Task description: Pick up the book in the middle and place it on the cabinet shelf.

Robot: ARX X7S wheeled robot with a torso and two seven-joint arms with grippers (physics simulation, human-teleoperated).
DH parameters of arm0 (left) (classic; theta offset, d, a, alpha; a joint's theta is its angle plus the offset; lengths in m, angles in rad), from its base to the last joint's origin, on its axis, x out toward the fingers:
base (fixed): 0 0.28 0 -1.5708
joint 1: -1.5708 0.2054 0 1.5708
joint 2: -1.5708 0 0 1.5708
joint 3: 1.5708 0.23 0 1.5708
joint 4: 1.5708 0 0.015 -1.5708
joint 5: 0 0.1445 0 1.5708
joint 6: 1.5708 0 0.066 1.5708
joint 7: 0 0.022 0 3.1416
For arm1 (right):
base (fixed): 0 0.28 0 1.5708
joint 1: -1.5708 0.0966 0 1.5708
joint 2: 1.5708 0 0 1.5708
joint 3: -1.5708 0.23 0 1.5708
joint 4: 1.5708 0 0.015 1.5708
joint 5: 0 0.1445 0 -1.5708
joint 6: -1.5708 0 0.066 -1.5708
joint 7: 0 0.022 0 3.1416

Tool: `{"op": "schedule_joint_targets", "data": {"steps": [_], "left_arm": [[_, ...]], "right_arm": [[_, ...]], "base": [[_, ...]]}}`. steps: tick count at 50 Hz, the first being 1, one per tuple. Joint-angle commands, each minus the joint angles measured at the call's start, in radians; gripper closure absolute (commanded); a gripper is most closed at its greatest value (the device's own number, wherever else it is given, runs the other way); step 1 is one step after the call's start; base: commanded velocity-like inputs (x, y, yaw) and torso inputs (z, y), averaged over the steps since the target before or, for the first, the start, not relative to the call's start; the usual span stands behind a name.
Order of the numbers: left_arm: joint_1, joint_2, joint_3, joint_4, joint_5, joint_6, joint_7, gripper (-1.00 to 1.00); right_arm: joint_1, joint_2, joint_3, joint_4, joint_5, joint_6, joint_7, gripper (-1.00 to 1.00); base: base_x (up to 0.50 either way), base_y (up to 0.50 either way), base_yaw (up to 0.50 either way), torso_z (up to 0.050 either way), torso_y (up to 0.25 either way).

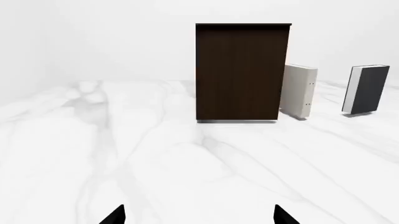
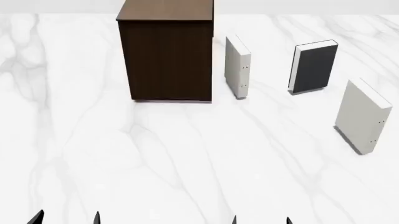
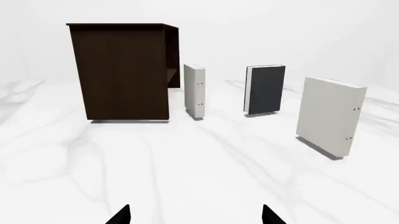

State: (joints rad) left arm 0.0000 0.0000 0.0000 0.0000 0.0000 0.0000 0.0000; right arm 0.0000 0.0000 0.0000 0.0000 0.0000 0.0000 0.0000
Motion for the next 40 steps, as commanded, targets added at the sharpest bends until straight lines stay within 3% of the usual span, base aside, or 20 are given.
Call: {"op": "schedule_joint_targets", "data": {"steps": [1, 37, 40], "left_arm": [[0.0, -0.016, 0.019, 0.006, -0.018, -0.006, -0.016, -1.0], [-0.004, -0.081, 0.095, 0.012, -0.075, -0.024, -0.097, -1.0], [0.001, -0.08, 0.082, 0.061, -0.089, 0.005, -0.111, -1.0]], "right_arm": [[0.001, 0.016, -0.022, -0.002, 0.011, 0.002, 0.019, -1.0], [0.005, 0.081, -0.099, 0.004, 0.068, 0.007, 0.108, -1.0], [-0.013, 0.072, -0.073, -0.037, 0.078, -0.11, 0.139, -1.0]], "base": [[0.0, 0.0, 0.0, 0.0, 0.0], [0.0, 0.0, 0.0, 0.0, 0.0], [0.0, 0.0, 0.0, 0.0, 0.0]]}}
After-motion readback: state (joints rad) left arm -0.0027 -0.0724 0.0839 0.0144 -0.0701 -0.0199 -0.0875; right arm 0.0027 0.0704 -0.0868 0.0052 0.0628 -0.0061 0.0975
